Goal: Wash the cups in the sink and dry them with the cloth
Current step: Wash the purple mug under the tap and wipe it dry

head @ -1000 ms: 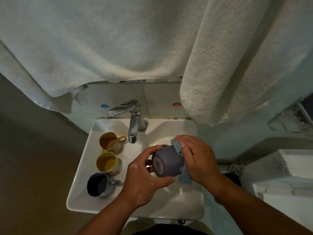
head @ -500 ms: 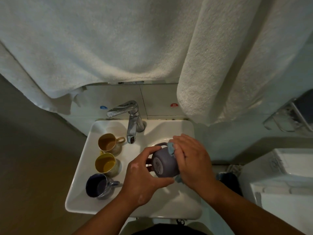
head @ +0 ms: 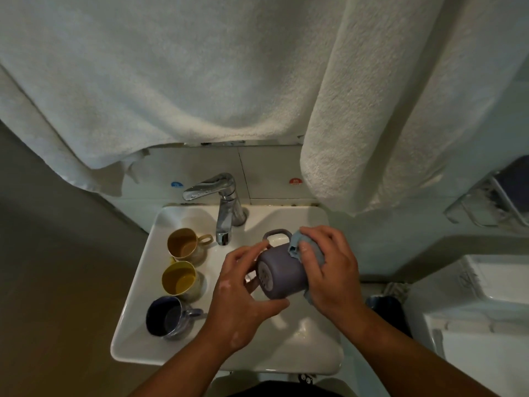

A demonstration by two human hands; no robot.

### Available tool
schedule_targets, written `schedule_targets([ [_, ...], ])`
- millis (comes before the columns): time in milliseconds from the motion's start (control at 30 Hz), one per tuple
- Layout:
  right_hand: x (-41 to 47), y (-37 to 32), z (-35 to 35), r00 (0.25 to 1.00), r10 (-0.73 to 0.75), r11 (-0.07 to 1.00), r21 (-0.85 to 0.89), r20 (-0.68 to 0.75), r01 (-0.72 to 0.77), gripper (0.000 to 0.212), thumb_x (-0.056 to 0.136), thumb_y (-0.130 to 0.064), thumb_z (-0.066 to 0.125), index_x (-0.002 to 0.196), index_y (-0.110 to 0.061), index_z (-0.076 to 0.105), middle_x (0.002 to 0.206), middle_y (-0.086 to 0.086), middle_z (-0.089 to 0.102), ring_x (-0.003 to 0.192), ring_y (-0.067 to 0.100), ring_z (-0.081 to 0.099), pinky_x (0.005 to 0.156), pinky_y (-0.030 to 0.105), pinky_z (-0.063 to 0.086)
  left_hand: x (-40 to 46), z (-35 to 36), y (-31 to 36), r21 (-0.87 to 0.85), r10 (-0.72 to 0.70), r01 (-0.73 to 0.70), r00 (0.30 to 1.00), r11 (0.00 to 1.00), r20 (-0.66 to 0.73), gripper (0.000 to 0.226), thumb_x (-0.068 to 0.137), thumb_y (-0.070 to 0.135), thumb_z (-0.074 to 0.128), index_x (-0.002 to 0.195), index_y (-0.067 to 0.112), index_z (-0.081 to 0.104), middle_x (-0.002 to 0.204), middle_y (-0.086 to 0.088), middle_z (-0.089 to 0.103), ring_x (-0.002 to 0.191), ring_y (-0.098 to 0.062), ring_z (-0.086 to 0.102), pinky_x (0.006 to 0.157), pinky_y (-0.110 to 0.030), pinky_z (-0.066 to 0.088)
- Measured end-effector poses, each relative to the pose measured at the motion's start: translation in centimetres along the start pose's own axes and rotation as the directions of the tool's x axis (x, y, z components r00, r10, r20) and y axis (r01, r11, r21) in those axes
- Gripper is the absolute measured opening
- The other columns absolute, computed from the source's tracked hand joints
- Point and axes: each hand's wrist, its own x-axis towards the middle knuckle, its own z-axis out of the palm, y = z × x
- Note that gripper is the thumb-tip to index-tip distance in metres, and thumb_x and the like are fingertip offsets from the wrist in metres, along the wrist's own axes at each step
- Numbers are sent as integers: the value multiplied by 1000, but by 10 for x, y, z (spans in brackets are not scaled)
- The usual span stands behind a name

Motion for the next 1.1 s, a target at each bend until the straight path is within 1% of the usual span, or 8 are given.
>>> schedule_targets([
  [100,-1,3,3,994,-51,997,51,-98,57,44,96,-40,48,124,-12,67,121,-1,52,107,-6,52,88,-2,38,-1,4,-1,-213,-164,157,986,964,-15,92,52,0,97,126,37,57,129,9,61,117,-9,64,86,-28,59],
  [233,-5,8,7,994,-76,995,60,-79,80,44,97,-41,45,126,-16,66,125,-4,50,115,-5,50,91,3,42,0,6,8,-265,-219,224,975,938,47,74,57,31,94,123,33,62,120,3,69,99,-15,73,82,-42,63],
  [367,-5,10,17,999,-42,997,-69,-34,39,48,99,-46,34,122,-21,68,120,-14,51,113,6,50,97,26,49,1,11,9,-223,-266,251,963,942,-36,59,63,31,95,111,32,62,111,1,67,88,-15,73,71,-39,64],
  [500,-11,6,29,993,-93,992,-82,77,100,44,99,-43,38,119,-22,70,120,-10,61,116,2,51,102,42,49,4,5,-2,-22,-202,201,973,979,-107,69,52,41,99,109,37,61,103,15,68,91,-6,70,73,-29,63],
  [600,-17,5,22,923,-320,943,-21,213,332,36,100,-35,48,126,-21,68,129,-10,61,127,-6,45,115,37,39,5,-3,-4,7,-185,186,981,983,-64,68,54,37,98,111,41,60,106,16,69,90,-8,72,75,-29,63],
  [700,-15,6,15,816,-517,846,8,259,534,34,103,-32,49,128,-19,67,134,-4,62,131,6,49,118,32,31,4,-6,-2,-20,-174,174,985,985,-10,68,57,26,99,114,36,64,107,13,72,92,-10,73,80,-35,63],
  [933,-12,17,12,982,-187,982,-32,30,188,40,101,-43,42,127,-27,66,133,-6,52,124,11,49,101,41,51,2,-6,4,-73,-148,145,988,987,-37,82,47,31,100,119,40,62,112,20,68,98,-5,71,79,-34,63],
  [1100,-26,16,16,874,-474,866,-119,106,485,36,104,-40,44,131,-24,62,136,0,59,131,18,51,112,56,36,3,-9,7,-42,-106,106,994,993,6,78,54,36,99,121,40,60,114,26,66,102,-3,68,78,-29,62],
])
